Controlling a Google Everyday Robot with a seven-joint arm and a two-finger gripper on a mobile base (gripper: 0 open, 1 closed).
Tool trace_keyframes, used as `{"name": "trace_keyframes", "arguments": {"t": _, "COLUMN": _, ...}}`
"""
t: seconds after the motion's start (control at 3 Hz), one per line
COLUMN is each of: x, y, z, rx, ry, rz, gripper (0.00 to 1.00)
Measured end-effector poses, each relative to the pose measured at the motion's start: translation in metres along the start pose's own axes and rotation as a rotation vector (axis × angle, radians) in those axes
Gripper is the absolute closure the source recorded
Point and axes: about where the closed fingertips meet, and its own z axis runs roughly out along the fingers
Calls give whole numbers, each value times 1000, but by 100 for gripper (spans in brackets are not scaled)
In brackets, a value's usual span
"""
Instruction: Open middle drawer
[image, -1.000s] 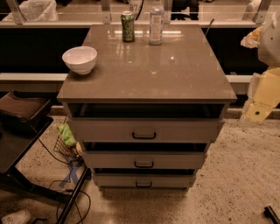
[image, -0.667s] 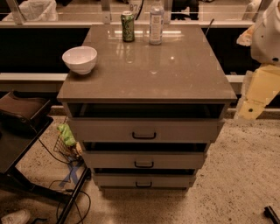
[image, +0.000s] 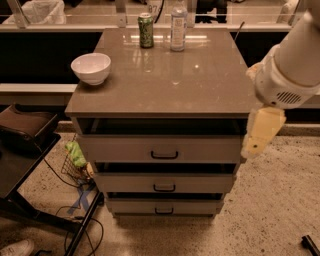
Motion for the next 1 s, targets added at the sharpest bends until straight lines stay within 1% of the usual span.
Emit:
{"name": "trace_keyframes", "arguments": {"t": 0.33, "x": 14, "y": 11, "z": 76, "rx": -12, "ry": -17, "rz": -30, "gripper": 0}}
{"name": "trace_keyframes", "arguments": {"t": 0.67, "x": 25, "y": 31, "z": 128, "rx": -7, "ry": -24, "rz": -65, "gripper": 0}}
{"name": "trace_keyframes", "arguments": {"t": 1.0, "x": 15, "y": 87, "z": 185, "rx": 37, "ry": -29, "rz": -116, "gripper": 0}}
